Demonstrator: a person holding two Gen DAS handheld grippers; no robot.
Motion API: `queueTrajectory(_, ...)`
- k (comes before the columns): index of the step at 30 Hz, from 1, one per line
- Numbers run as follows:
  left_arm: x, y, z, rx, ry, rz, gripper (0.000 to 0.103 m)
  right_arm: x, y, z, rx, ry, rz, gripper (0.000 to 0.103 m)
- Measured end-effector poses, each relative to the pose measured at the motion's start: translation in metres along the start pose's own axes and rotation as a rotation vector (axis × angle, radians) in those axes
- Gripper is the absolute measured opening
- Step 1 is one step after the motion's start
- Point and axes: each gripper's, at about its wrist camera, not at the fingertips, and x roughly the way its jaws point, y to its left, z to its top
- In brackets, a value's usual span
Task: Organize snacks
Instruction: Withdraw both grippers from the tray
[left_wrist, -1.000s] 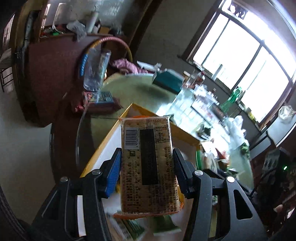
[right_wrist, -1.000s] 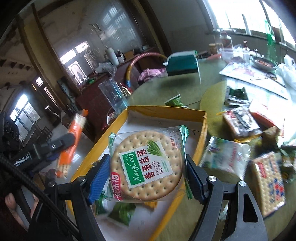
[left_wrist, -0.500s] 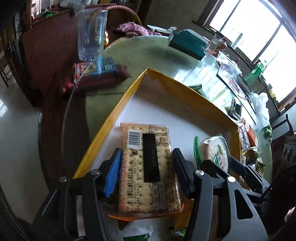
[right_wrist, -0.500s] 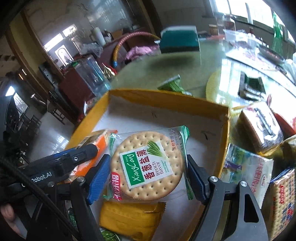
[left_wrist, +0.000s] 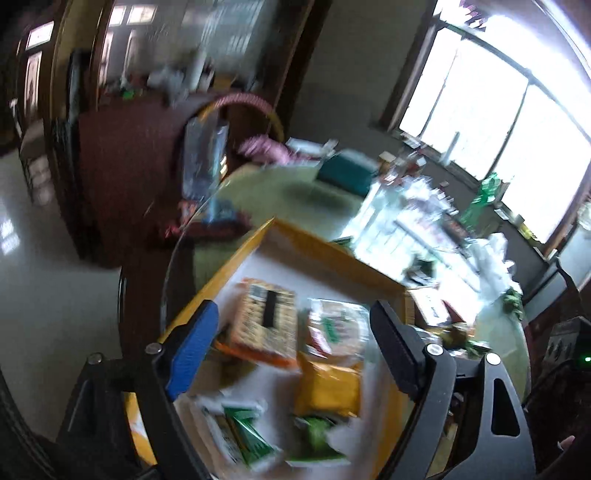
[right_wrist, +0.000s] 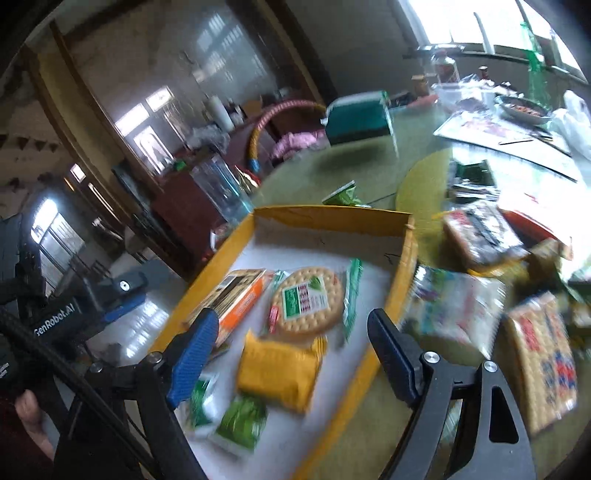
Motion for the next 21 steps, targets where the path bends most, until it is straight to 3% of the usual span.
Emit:
queueTrajectory(3,-0.018,-0.027,-0.023,0.047,-0.02,-0.062,0.086,-0.032,-0.009,-0.024,-0.014,-0.039,-0.017,0.083)
queueTrajectory(7,-0.016,-0.061,-0.047,0.11,0.037,-0.145,0.086,-0.06,-0.038,-0.053,0.017,-0.049,-0.082,0.083)
queueTrajectory(13,-0.014,-0.101,-0.064,0.194,0.081,-0.186,0.086,-0.088,-0.08,-0.082,0.107,-0.038,-0.127,0.083)
queueTrajectory(21,-0.012,-0.122,-0.087,0.237,0.152,-0.197,0.086,-0.1,-0.094,-0.089,0.124,-0.036,-0.148,0.083)
